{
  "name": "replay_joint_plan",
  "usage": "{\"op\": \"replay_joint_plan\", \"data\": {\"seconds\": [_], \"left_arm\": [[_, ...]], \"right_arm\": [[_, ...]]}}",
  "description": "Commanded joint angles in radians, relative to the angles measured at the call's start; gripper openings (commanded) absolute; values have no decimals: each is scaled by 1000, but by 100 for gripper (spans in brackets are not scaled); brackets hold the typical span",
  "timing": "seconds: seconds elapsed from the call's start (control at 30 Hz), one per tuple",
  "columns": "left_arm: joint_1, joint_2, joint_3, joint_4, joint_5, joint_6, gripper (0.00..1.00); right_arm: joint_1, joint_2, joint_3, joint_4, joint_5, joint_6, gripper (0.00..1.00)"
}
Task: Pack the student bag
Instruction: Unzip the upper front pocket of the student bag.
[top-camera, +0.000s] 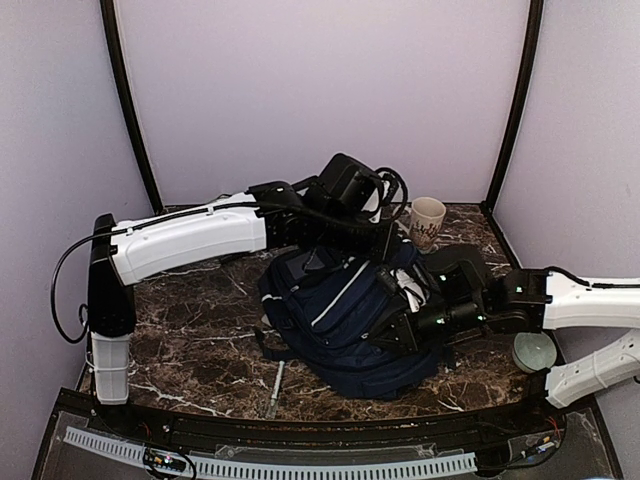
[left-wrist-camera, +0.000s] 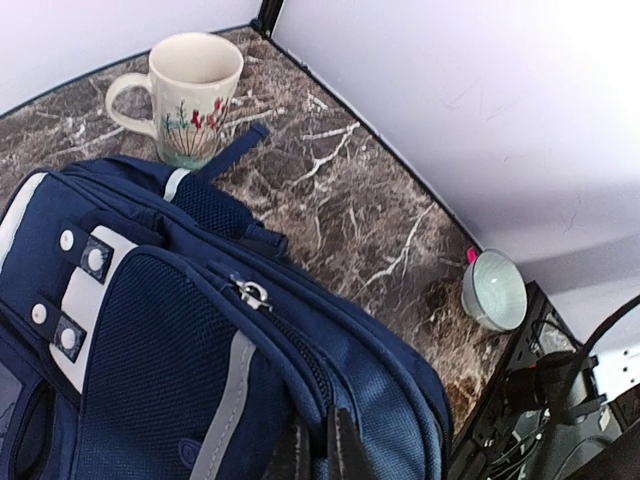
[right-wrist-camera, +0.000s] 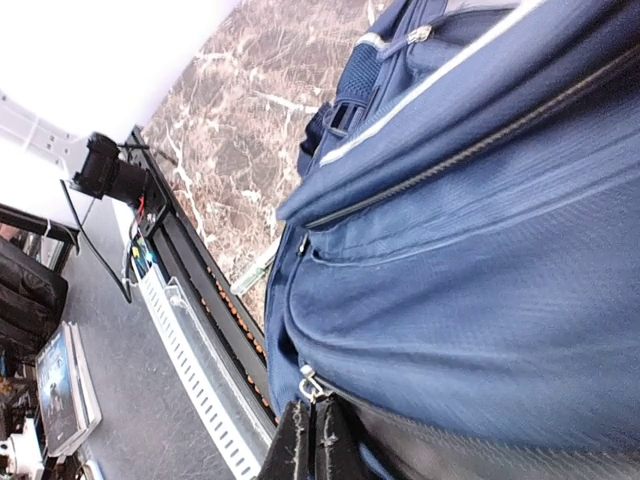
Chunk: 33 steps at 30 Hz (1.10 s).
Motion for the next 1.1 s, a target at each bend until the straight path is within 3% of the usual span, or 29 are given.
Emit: {"op": "replay_joint_plan", "data": {"seconds": [0.0, 0.23, 0.47, 0.63, 0.77, 0.9, 1.07], "left_arm": [[9, -47, 118, 231, -34, 3, 0], [18, -44, 123, 248, -23, -16, 0], [18, -58, 83, 231, 13, -22, 0], [16, -60, 55, 214, 88, -15, 0], [15, -72, -3, 225, 136, -25, 0], [15, -71, -45, 259, 149, -31, 0], [15, -42, -48, 277, 152, -27, 0]], "right_arm": [[46, 80, 42, 56, -73, 2, 0], [69, 137, 59, 79, -33, -13, 0], [69, 51, 27, 74, 20, -13, 0], [68, -18, 42, -3, 51, -22, 32], [69, -69, 63, -87, 79, -32, 50], [69, -138, 80, -185, 154, -23, 60], [68, -251, 85, -245, 307, 27, 62]]}}
